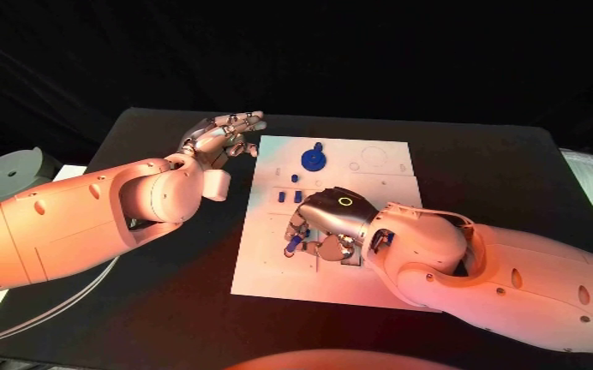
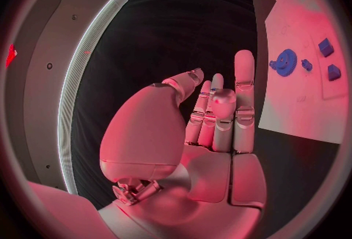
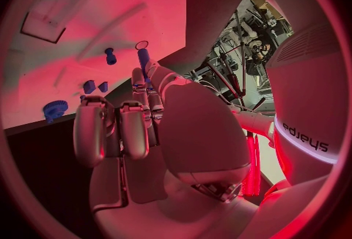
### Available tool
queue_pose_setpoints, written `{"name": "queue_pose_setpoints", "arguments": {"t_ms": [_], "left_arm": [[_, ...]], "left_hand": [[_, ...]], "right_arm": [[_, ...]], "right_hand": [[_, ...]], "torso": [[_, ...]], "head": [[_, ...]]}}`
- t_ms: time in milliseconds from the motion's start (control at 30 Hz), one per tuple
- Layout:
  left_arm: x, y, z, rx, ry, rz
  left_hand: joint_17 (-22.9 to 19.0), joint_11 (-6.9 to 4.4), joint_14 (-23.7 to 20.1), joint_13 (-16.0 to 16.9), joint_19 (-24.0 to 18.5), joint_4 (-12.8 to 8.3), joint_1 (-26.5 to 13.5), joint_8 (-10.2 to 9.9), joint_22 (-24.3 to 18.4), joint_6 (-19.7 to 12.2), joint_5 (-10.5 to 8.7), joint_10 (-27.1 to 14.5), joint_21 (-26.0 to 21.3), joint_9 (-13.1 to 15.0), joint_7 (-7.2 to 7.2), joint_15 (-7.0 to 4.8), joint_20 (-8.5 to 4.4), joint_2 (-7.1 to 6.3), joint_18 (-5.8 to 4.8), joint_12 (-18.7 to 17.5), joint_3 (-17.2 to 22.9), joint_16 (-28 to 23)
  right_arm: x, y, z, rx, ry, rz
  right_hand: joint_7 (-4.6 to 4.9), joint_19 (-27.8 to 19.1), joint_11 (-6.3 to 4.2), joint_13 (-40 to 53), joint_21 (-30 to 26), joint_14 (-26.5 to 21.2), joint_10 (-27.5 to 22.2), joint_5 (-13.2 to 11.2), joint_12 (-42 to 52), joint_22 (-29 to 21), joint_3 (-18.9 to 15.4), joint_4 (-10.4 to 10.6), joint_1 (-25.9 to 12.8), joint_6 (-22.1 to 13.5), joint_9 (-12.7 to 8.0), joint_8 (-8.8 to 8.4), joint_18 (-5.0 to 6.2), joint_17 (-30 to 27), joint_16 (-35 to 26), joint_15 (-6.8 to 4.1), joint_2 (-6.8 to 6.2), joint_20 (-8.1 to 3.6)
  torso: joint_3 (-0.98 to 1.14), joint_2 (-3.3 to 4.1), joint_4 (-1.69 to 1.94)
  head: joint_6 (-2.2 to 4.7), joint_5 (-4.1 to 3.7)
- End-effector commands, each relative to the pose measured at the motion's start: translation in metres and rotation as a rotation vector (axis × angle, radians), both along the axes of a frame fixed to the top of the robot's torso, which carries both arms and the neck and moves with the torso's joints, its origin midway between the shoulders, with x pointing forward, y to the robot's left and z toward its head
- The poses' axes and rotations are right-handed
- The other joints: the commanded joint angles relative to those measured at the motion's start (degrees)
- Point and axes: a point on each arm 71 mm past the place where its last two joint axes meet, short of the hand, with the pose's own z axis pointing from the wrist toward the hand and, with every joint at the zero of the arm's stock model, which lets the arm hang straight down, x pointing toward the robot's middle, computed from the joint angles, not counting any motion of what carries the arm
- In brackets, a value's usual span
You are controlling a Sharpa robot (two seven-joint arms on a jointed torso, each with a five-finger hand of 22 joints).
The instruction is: Assemble the parts on the task board
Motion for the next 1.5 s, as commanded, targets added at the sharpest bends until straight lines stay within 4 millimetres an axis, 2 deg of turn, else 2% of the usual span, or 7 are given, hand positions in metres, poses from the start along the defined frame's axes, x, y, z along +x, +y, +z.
{"name": "queue_pose_setpoints", "arguments": {"t_ms": [33,400,833,1200,1433,1500], "left_arm": [[-0.001,-0.003,0.002,-0.01,-0.012,-0.02],[-0.001,-0.002,0.001,-0.01,-0.011,-0.021],[-0.001,-0.002,0.001,-0.01,-0.01,-0.02],[-0.001,-0.001,0.001,-0.01,-0.008,-0.022],[-0.001,-0.001,0.001,-0.009,-0.008,-0.022],[-0.001,-0.001,0.001,-0.009,-0.008,-0.022]], "left_hand": [[0.0,0.0,-0.5,0.0,-0.4,-0.4,-0.3,0.4,-0.1,-0.3,0.01,-0.5,-0.3,0.1,-0.15,0.05,-0.06,-0.03,0.63,0.4,0.0,0.0],[0.0,0.0,-0.5,0.0,-0.4,-0.4,-0.3,0.4,-0.1,-0.3,0.01,-0.5,-0.3,0.1,-0.15,0.05,-0.06,-0.03,0.63,0.4,0.0,0.0],[0.0,0.0,-0.5,0.0,-0.4,-0.4,-0.3,0.4,-0.1,-0.3,0.01,-0.5,-0.3,0.1,-0.15,0.05,-0.06,-0.03,0.63,0.4,0.0,0.0],[0.0,0.0,-0.5,0.0,-0.4,-0.4,-0.3,0.4,-0.1,-0.3,0.01,-0.5,-0.3,0.1,-0.15,0.05,-0.06,-0.03,0.63,0.4,0.0,0.0],[0.0,0.01,-0.5,0.0,-0.4,-0.4,-0.2,0.4,-0.1,-0.4,0.01,-0.6,-0.3,0.1,-0.14,0.05,-0.06,-0.01,0.63,0.4,0.0,0.0],[-0.1,0.02,-0.6,0.0,-0.4,-0.5,-0.2,0.5,-0.1,-0.4,0.01,-0.7,-0.3,0.1,-0.12,0.05,-0.05,0.03,0.64,0.6,0.0,0.0]], "right_arm": [[0.001,0.001,-0.005,-0.027,0.009,0.02],[0.005,0.001,-0.013,-0.049,0.009,0.015],[-0.002,0.007,-0.015,-0.04,0.021,0.036],[0.002,0.004,-0.02,-0.074,0.03,0.007],[0.004,0.007,-0.023,-0.104,0.028,-0.004],[0.004,0.008,-0.024,-0.103,0.028,-0.004]], "right_hand": [[0.12,-0.1,-0.81,0.0,0.2,3.5,1.1,0.1,-0.3,-0.1,0.3,0.0,-0.2,0.2,0.1,0.15,0.22,1.1,0.1,-0.27,0.13,-0.39],[0.14,-0.1,-0.79,0.0,0.2,3.5,1.1,0.1,-0.3,-0.1,0.3,-0.1,-0.2,0.1,0.1,0.12,0.22,1.2,0.2,-0.25,0.12,-0.39],[0.16,-0.1,-0.77,0.0,0.2,3.5,1.1,0.1,-0.4,0.0,0.3,-0.1,-0.3,0.1,0.1,0.1,0.21,1.2,0.2,-0.24,0.11,-0.38],[0.21,-0.1,-0.7,0.0,0.1,3.5,1.1,0.1,-0.6,-0.1,0.3,0.0,-0.5,0.1,0.1,0.02,0.22,1.1,0.1,-0.18,0.06,-0.36],[0.44,-0.3,-0.34,-0.2,-0.1,3.4,0.4,0.1,-1.6,-0.4,0.0,0.3,-1.7,-0.6,0.0,-0.65,0.26,0.9,0.0,0.09,-0.51,-0.18],[1.0,-0.6,0.39,-0.4,-0.6,3.2,-1.6,0.2,-2.8,-0.9,-0.7,1.0,-3.1,-2.5,-0.4,-1.81,0.34,0.4,-0.4,0.64,-1.62,0.16]], "torso": [[0.02,0.01,0.02],[0.01,-0.01,-0.03],[0.02,-0.04,-0.02],[0.02,0.01,-0.01],[0.02,0.0,0.0],[0.02,0.01,0.02]], "head": [[-0.15,0.01],[-0.22,0.03],[-0.41,0.18],[-0.38,0.14],[-0.42,0.18],[-0.43,0.19]]}}
